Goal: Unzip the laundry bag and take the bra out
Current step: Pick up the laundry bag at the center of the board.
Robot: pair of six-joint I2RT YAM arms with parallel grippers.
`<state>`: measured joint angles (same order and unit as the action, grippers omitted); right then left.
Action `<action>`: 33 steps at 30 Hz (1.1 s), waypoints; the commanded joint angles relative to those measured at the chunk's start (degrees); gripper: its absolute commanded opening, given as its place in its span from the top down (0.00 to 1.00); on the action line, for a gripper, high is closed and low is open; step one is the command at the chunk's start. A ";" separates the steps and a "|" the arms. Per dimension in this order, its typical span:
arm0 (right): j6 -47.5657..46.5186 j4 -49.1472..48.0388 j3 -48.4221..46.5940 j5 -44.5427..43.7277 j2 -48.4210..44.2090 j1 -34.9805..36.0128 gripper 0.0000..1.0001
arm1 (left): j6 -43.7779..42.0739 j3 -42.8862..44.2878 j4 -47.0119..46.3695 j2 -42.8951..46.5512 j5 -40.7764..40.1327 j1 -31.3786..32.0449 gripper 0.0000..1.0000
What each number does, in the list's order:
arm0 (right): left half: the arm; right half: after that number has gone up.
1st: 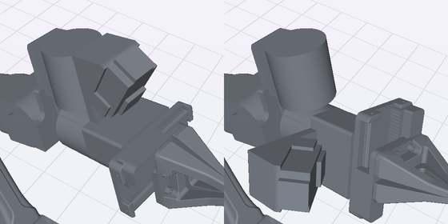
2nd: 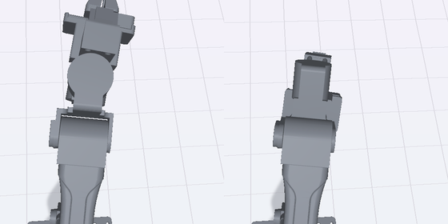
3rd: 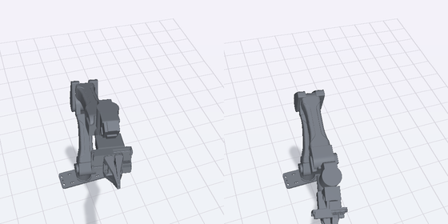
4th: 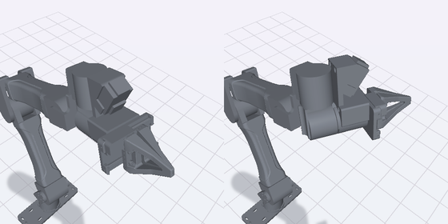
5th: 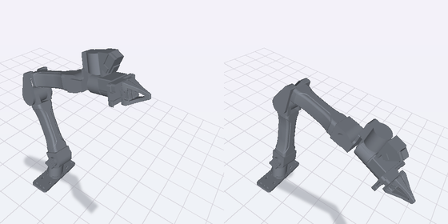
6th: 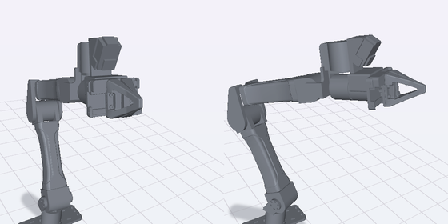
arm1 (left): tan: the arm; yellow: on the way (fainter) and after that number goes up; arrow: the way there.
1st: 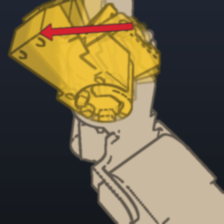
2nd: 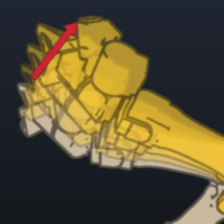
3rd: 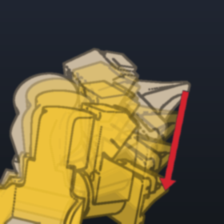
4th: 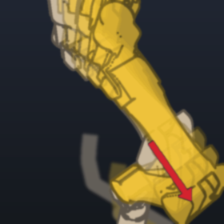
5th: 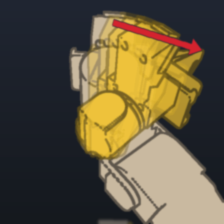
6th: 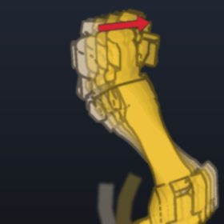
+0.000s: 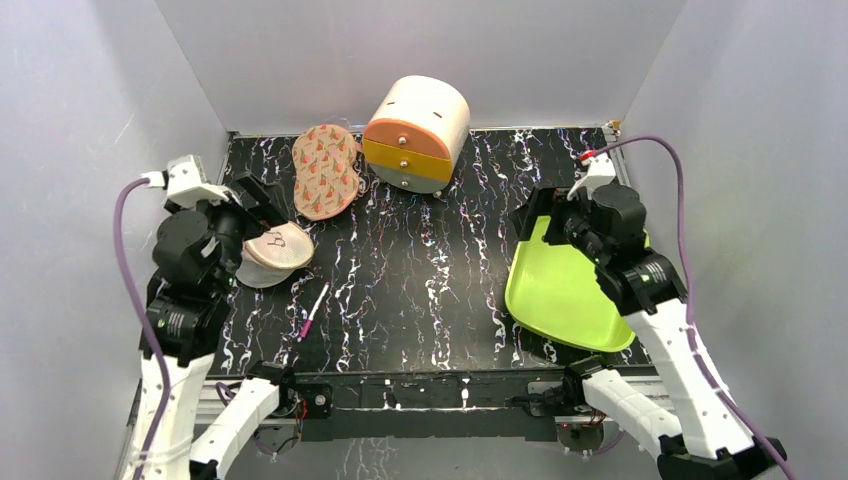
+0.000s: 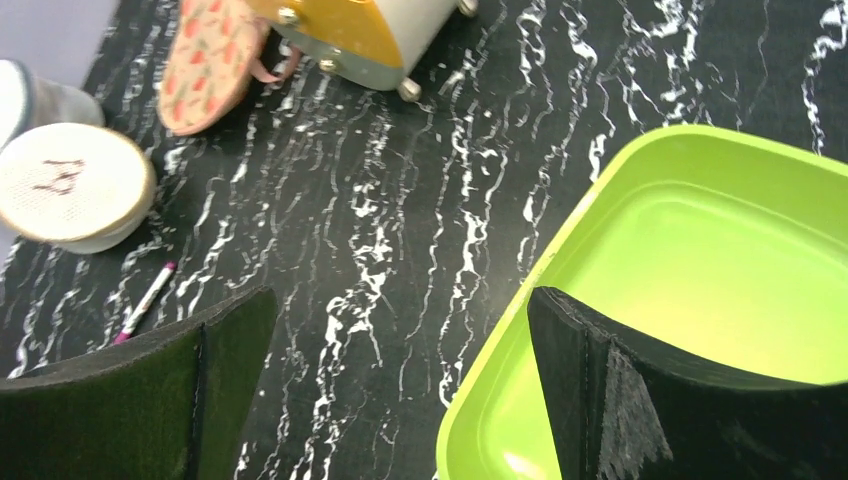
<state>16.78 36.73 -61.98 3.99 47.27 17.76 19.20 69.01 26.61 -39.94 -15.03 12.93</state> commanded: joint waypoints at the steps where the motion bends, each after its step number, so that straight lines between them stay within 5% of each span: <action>1: 2.44 -7.39 2.19 -3.82 2.90 -1.73 0.02 | 0.85 -2.62 -1.70 -3.46 3.42 -3.30 0.02; 16: 9.20 -17.62 7.37 -2.49 10.96 -3.34 0.02 | 0.04 -6.86 0.52 -17.28 9.87 -10.34 0.02; 33: 7.50 -23.58 7.37 15.03 13.27 -3.62 0.02 | -4.43 4.51 13.59 -34.72 -7.79 -11.70 0.02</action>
<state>24.73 17.67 -53.95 14.44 59.88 14.46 16.21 70.35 35.14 -72.10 -16.71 1.78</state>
